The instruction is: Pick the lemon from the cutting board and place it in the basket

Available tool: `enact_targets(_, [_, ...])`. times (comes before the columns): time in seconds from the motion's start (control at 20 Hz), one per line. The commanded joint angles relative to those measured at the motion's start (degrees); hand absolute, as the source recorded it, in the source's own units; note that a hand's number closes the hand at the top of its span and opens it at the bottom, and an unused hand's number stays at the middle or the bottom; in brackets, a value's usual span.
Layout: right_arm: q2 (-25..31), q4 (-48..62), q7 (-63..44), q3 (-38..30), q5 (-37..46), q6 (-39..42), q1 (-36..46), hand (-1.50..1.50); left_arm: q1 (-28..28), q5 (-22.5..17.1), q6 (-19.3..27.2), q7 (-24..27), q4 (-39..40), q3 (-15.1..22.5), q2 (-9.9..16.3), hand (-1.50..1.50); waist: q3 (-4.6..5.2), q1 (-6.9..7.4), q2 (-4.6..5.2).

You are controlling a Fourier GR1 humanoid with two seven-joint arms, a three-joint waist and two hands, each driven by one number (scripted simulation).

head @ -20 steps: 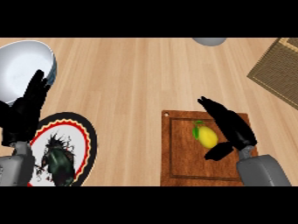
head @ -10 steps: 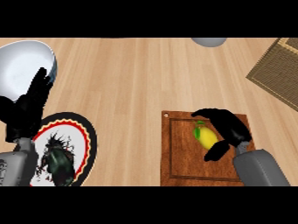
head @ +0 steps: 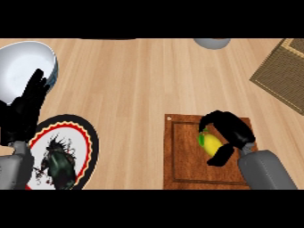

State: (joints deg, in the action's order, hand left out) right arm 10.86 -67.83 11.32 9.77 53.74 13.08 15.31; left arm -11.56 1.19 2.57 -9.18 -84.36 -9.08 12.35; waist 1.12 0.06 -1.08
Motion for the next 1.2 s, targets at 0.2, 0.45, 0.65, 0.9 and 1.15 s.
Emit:
enact_targets(0.2, [-10.5,9.8,-15.8,-6.3,-3.0,-11.6,-0.1,1.5,-0.4,-0.3,-0.4,0.3,-0.6,0.5,-0.6,0.0,-1.28,1.68,1.81])
enact_targets(0.45, [-10.6,12.3,-20.4,-7.5,-12.0,-18.3,4.1,1.5,-1.5,-0.3,-1.7,-0.5,-0.1,1.0,0.4,0.0,-1.37,3.22,1.98])
enact_targets(0.65, [-10.7,10.0,-15.2,-7.5,-20.7,-27.5,3.2,1.5,-1.2,0.9,0.2,0.2,0.4,1.8,-1.5,0.0,-1.42,2.31,1.68])
enact_targets(0.9, [-10.8,4.0,-12.4,-3.2,-32.1,-37.0,7.0,1.5,-0.6,2.1,1.7,0.7,0.8,2.5,-2.8,0.0,-1.28,1.55,1.14])
enact_targets(1.15, [-10.8,-4.7,-19.7,4.9,-33.0,-46.3,7.6,1.5,2.1,0.8,0.2,-0.9,-3.2,1.2,-0.9,0.0,-1.13,0.58,0.83])
